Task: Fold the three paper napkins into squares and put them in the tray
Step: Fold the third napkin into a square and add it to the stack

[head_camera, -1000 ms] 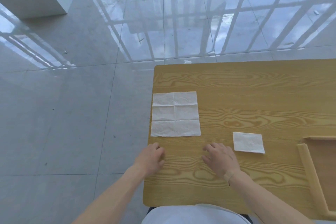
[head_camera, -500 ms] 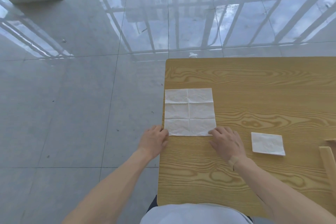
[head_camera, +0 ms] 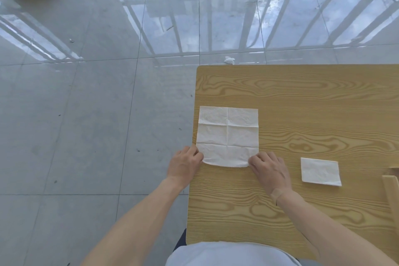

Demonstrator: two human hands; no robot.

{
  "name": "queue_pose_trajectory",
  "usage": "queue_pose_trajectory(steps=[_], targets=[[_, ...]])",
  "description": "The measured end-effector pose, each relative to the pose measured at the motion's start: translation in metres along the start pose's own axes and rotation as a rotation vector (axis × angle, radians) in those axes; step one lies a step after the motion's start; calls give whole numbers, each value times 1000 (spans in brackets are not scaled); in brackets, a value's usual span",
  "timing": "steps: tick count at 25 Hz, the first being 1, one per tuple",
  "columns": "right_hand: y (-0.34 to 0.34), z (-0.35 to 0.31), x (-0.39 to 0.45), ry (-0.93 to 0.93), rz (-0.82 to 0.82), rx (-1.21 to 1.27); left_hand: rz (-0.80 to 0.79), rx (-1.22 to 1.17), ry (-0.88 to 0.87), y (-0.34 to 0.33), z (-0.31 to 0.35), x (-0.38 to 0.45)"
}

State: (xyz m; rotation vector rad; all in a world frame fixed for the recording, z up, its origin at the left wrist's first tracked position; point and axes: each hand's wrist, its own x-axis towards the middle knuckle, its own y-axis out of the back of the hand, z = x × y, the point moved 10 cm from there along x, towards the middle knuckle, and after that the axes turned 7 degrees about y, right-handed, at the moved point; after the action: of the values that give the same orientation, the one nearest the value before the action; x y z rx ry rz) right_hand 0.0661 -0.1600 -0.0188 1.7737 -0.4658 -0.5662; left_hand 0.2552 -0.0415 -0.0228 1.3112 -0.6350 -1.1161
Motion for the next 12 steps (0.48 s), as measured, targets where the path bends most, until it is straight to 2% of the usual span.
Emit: queue_pose_trajectory(steps=[8, 12], targets=[[13, -2, -38, -3, 37, 145, 55, -188, -54, 11, 12, -30], [13, -1, -69, 20, 14, 182, -1, -294, -64, 15, 16, -54]])
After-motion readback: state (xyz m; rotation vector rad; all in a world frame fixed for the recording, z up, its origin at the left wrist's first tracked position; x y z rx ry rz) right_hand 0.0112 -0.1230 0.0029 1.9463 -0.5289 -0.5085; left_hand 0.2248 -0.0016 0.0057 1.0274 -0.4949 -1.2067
